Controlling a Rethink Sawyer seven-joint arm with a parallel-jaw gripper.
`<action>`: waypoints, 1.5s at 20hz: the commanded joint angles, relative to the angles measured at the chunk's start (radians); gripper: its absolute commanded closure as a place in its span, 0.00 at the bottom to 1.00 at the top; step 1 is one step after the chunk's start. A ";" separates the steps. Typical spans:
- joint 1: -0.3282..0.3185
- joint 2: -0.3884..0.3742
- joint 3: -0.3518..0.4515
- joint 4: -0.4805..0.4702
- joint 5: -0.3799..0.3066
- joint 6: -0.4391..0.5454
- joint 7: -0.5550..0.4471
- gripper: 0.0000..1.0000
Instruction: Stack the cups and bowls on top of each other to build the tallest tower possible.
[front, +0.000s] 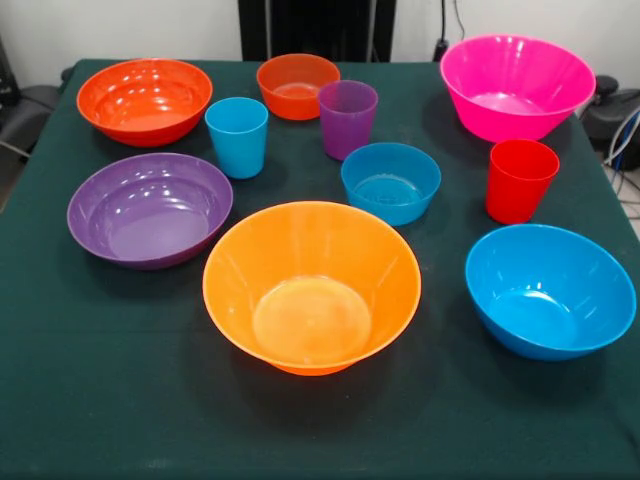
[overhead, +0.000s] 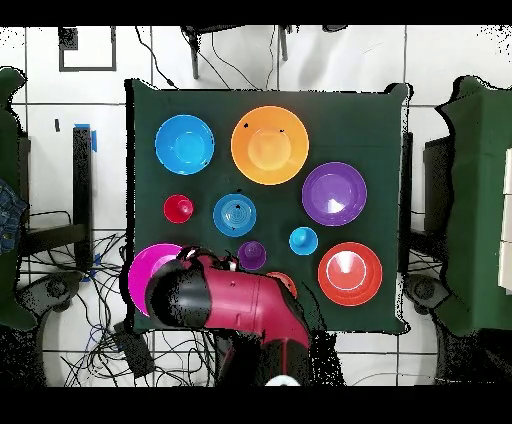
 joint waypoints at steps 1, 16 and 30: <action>-0.085 0.179 0.078 -0.085 -0.097 -0.121 0.006 0.00; -0.247 0.281 0.203 -0.265 -0.189 -0.033 -0.127 0.00; -0.382 0.432 0.322 -0.482 -0.331 -0.036 -0.204 0.00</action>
